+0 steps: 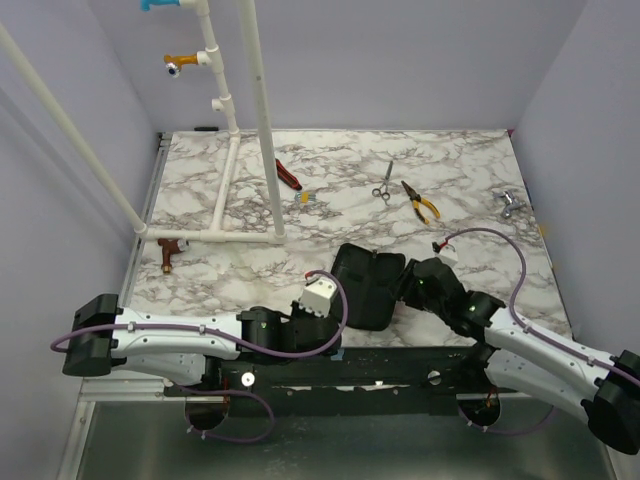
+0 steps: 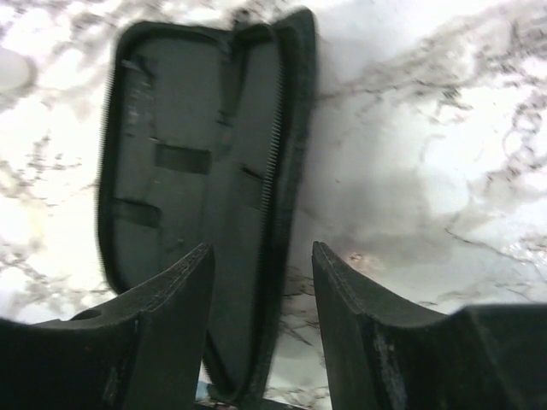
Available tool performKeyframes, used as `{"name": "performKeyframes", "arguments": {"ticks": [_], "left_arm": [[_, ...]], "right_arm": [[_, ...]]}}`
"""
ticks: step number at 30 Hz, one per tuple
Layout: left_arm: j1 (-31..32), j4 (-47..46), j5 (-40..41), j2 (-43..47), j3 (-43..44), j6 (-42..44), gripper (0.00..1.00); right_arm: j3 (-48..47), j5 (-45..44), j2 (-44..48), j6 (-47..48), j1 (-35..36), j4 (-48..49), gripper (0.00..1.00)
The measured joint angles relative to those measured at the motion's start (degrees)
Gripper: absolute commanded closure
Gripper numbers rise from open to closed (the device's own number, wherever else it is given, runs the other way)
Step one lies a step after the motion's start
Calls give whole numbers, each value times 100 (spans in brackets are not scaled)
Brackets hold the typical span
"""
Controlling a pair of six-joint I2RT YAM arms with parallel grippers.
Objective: Sort the hair-cutting tools
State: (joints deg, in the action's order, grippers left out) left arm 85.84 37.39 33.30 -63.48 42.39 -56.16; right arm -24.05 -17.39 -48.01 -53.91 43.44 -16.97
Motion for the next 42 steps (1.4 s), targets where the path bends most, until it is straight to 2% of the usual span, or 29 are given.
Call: {"name": "performKeyframes", "arguments": {"ticks": [7, 13, 23, 26, 30, 42], "left_arm": [[-2, -350, -621, -472, 205, 507, 92], [-140, -640, -1314, -887, 514, 1005, 92], [-555, -907, -2149, -1237, 603, 1200, 95], [-629, -901, -2350, -1432, 634, 1204, 95], [-706, -894, -2601, -1773, 809, 1220, 97], [-1084, -885, -3200, -2087, 968, 1248, 98]], "right_arm": [[551, -7, -116, -348, 0, 28, 59], [855, 9, 85, -546, 0, 175, 63], [986, 68, 481, -608, 0, 413, 72], [1001, 85, 461, -603, 0, 450, 81], [1010, 122, 404, -599, 0, 498, 99], [1064, 271, 365, -457, 0, 767, 99]]}}
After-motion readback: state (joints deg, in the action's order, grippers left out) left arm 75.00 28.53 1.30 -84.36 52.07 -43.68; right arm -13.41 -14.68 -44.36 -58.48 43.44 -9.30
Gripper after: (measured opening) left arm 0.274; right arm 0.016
